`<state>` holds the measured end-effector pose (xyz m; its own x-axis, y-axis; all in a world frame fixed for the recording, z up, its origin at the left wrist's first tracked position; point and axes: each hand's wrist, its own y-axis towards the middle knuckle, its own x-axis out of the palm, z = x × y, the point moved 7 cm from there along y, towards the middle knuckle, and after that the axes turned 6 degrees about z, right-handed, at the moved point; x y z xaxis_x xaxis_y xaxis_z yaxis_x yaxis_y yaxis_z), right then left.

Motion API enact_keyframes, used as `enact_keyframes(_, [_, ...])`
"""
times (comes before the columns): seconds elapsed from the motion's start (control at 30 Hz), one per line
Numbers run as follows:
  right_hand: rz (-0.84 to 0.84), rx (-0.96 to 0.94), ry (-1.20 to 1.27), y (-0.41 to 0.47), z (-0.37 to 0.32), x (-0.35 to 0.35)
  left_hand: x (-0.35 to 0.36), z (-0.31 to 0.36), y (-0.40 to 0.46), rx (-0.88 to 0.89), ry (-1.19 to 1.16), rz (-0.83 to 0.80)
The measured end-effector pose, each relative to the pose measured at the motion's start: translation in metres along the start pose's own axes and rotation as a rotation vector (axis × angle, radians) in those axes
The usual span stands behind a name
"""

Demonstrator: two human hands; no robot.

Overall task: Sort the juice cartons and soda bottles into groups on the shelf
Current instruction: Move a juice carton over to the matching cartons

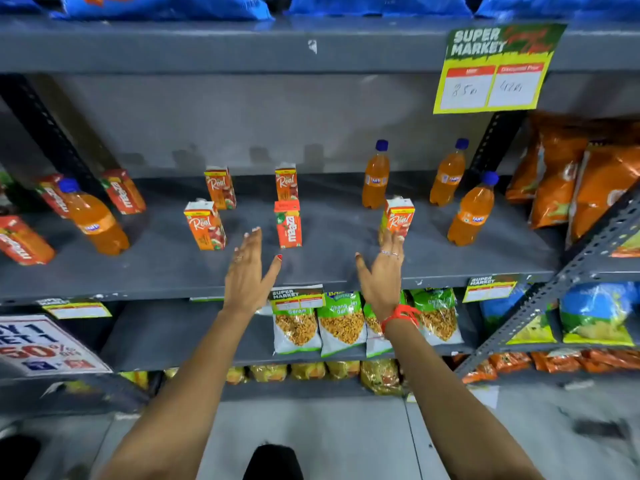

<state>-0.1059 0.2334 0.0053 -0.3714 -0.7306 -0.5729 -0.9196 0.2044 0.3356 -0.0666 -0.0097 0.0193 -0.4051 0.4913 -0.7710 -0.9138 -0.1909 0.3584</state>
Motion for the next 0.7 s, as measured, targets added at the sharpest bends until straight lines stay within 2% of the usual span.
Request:
enact_keyframes(0.17, [0.168,0.243,0.113,0.023,0.023,-0.003,0.034,-0.033,0.005,0.018,0.33,-0.145])
enact_keyframes(0.4, [0.34,0.351,0.183,0.046,0.034,-0.003,0.038,-0.034,0.004,0.067,0.419,-0.117])
enact_keyframes(0.53, [0.312,0.33,0.148,0.049,0.028,0.007,0.038,-0.034,0.003,0.045,0.395,-0.107])
enact_keyframes(0.7, [0.18,0.279,0.262,0.045,-0.003,0.042,0.037,-0.034,0.003,0.038,0.354,-0.109])
